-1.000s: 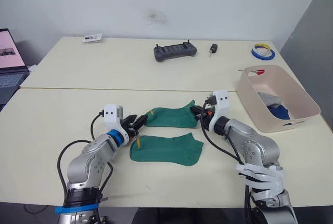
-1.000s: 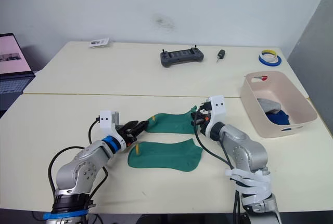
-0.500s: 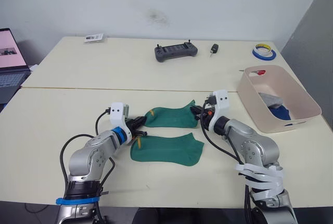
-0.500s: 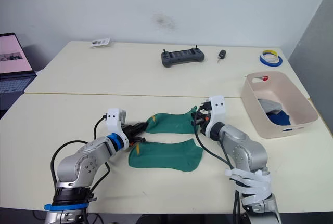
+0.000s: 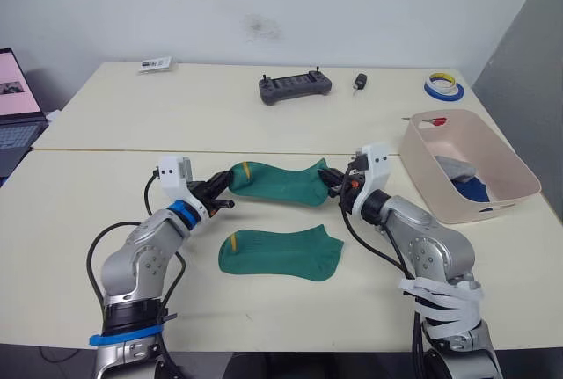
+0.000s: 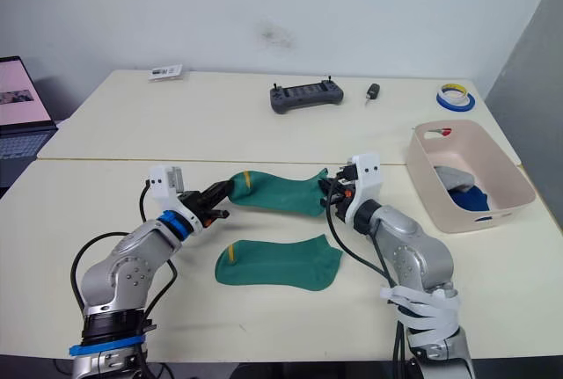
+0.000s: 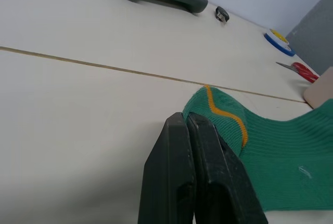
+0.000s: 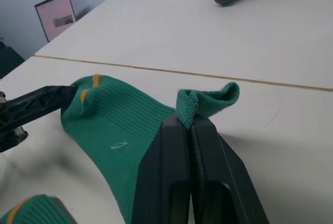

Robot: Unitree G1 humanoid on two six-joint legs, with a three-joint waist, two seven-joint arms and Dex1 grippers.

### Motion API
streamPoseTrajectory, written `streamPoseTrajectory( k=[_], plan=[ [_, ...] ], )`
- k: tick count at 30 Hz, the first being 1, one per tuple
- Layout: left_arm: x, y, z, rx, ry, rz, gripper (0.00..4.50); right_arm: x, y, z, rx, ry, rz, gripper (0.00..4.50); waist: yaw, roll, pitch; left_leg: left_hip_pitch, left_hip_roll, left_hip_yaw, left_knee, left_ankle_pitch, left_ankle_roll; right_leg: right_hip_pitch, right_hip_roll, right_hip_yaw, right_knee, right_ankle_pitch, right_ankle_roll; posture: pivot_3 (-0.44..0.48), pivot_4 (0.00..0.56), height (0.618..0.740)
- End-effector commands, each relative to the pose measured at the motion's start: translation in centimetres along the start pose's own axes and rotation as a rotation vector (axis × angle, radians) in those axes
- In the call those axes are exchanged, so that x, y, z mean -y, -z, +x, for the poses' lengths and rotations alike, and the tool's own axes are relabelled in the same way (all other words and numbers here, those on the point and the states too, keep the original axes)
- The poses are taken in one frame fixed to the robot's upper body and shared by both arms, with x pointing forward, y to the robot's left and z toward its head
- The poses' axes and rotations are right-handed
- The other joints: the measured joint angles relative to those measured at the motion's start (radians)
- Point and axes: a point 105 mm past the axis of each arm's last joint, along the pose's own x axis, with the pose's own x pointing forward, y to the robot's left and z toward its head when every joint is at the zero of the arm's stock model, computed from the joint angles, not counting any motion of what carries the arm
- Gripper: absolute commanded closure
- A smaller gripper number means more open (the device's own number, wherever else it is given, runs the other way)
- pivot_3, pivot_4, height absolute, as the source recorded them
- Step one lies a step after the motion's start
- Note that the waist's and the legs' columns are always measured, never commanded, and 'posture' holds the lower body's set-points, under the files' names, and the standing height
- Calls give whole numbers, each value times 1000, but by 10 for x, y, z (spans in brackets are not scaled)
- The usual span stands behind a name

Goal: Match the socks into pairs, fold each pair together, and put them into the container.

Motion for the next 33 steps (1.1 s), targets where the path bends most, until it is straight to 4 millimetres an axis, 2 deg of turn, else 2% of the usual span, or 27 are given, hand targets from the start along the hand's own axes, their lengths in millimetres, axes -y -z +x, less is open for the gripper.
streamPoseTrajectory(
  k=[1, 5, 9, 12, 16, 22, 27, 33],
  plan=[
    [13, -22, -17, 33, 74, 5, 4489, -23, -19, -11, 72, -98, -9, 4500, 0, 0, 0, 0, 0, 0, 0, 0, 0, 0, 0, 0, 0, 0, 0, 0, 150, 740],
    [26, -18, -46, -50, 161, -56, 4489, -38, -8, -31, 38, -154, 43, 4500, 1, 0, 0, 0, 0, -1, 0, 0, 0, 1, 0, 0, -1, 0, 0, 0, 150, 740],
    [23, -2, -73, -129, 146, -90, 4489, -46, 8, -51, 21, -161, 92, 4500, 1, 1, 1, 0, 0, -1, -1, 0, 0, 1, -1, 0, -2, 0, 0, 0, 150, 740],
    [20, 13, -84, -170, 116, -105, 4489, -48, 23, -61, -18, -151, 105, 4500, 1, 1, 1, 1, 0, -1, -1, 0, 0, 1, -1, 0, -2, 0, 0, 0, 150, 740],
    [18, 36, -87, -197, 80, -110, 4489, -41, 46, -67, -84, -105, 91, 4500, 1, 1, 1, 1, 0, -1, -1, 0, 0, 1, -1, 0, -3, 0, 0, 0, 150, 740],
    [21, 54, -81, -220, 88, -60, 4489, -29, 65, -66, -124, -45, 77, 4500, 3, 1, 1, 1, 0, -1, -2, 0, 0, 1, 0, 0, -4, 0, 0, 0, 150, 740],
    [19, 63, -84, -256, 68, -7, 4489, -22, 82, -72, -180, -18, 39, 4500, 3, 1, 1, 0, 0, 0, -3, 0, 0, 1, 0, 1, -6, 0, 0, 0, 150, 740],
    [15, 59, -83, -226, 45, 25, 4489, -21, 83, -75, -169, -11, 30, 4500, 3, 1, 1, 0, 0, -1, -3, 0, 0, 1, 0, 0, -5, 0, 0, 0, 150, 740]
  ],
)
